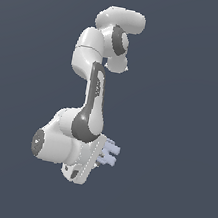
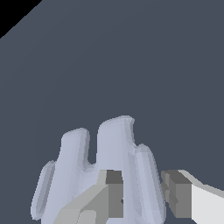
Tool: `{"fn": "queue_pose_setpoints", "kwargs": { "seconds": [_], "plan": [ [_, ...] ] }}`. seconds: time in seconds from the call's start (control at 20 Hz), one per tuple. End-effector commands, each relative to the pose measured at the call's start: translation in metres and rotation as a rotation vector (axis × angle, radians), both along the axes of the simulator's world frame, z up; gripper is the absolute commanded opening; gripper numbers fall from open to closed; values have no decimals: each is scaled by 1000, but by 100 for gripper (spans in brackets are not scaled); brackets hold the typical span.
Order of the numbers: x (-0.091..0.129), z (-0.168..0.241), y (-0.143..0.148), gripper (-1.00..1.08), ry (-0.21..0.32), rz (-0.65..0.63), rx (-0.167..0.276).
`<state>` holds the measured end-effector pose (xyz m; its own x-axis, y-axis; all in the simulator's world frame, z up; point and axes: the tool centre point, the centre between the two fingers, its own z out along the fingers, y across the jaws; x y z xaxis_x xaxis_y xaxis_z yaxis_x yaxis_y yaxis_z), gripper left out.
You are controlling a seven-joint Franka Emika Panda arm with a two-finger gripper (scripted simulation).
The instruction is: Pick up the object and move it to a goal position.
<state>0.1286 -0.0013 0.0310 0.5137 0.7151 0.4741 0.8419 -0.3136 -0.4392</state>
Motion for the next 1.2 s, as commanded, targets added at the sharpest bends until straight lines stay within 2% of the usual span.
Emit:
{"fn": "queue_pose_setpoints", "kwargs": {
  "seconds": [0.0, 0.4, 0.65, 0.9, 1.15],
  "plan": [
    [-1, -3, 3, -100, 4, 3, 2],
    [1, 4, -2, -100, -6, 0, 0],
    [6, 25, -11, -100, -33, -1, -3],
    [14, 64, -29, -100, -86, -3, -9],
    [23, 128, -57, -100, -171, -7, -18]
  ]
}}
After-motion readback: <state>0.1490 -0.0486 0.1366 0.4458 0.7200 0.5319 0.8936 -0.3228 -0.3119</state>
